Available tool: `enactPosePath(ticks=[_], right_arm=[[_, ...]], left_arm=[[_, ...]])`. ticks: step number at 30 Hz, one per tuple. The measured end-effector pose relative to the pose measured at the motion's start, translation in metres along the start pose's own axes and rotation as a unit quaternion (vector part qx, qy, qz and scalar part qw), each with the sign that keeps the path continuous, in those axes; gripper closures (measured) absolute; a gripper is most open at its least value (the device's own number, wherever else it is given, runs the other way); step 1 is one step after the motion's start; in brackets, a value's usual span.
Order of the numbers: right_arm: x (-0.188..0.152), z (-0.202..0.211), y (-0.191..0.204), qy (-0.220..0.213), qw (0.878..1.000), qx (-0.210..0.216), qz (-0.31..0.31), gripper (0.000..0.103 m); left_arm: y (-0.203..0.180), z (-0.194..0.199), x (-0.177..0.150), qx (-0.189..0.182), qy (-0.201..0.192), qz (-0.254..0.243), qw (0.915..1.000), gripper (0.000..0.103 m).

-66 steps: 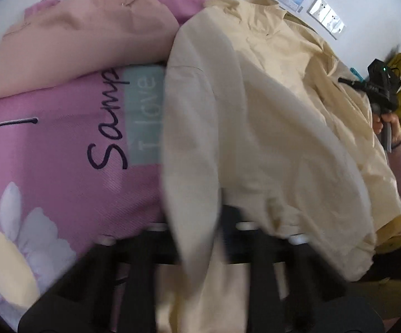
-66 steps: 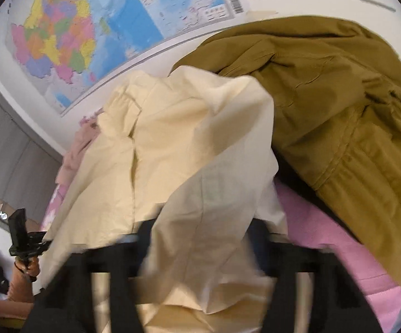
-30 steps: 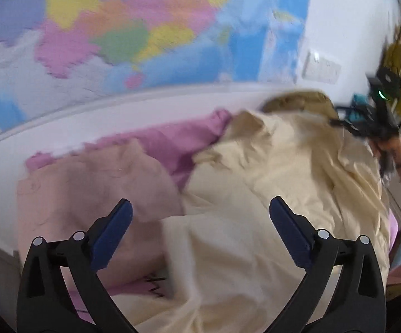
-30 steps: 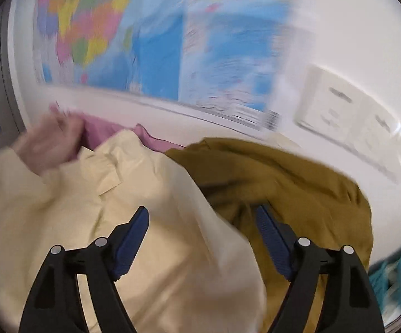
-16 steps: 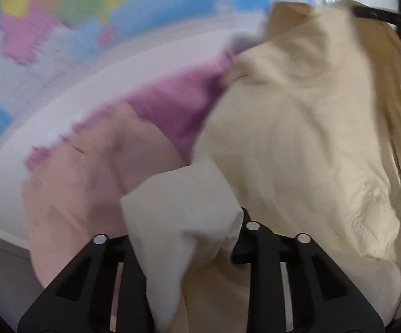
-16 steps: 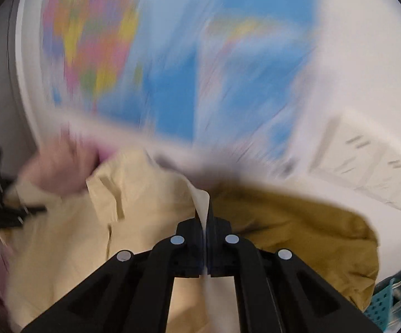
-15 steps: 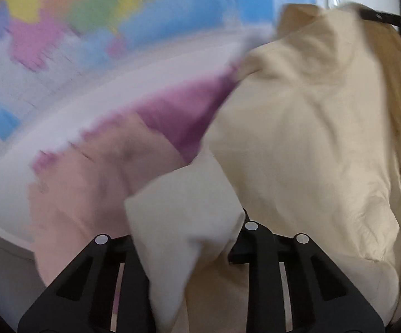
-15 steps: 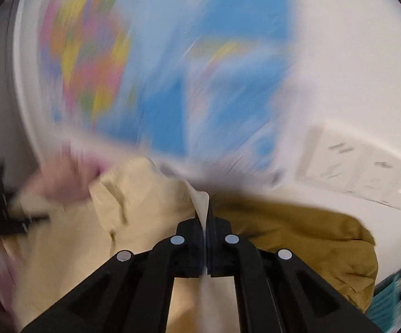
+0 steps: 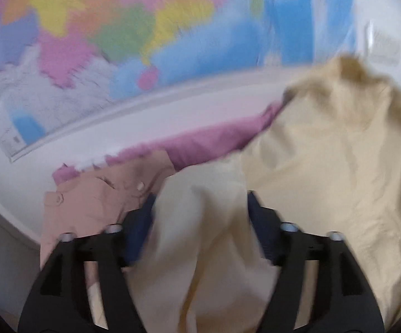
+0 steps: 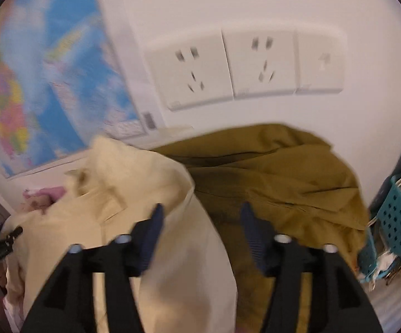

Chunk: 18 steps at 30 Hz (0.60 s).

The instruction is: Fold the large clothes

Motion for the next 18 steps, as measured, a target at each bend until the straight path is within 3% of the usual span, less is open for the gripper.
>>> enactPosePath(ticks=[3,8,11,15,18], right_arm=[[-0.039,0.049,0.007,0.006,0.997,0.068,0.026,0.03],[-0.14,0.099,0.021,0.061,0.987,0.13,0.076,0.029],[-0.183,0.121,0.03,0.087,0.978,0.181,0.064,0.028],[-0.237,0.119,0.053,0.138,0.969,0.198,0.051,0.028],[-0.251,0.106,0.071,0.159,0.963,0.214,0.037,0.034]], left_arm=[[-0.012,0.048,-0.018,-0.04,-0.04,-0.007,0.9984,0.02],[-0.034,0.091,-0.061,-0.092,-0.048,-0.01,0.9945,0.014],[-0.039,0.093,-0.088,-0.132,-0.041,0.014,0.9903,0.014],[-0.042,0.083,-0.119,-0.161,-0.024,0.045,0.9857,0.014],[-0.043,0.072,-0.135,-0.176,-0.007,0.073,0.9816,0.014]])
Point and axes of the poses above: each gripper's, at about its wrist camera, not at the fingertips, and z roughly against the way its jaws point, y to its left, x to its top, the point moved 6 cm from there along -z, roughly the way its jaws point, and after that the axes turned 15 degrees about -x, right-handed, at the moved point
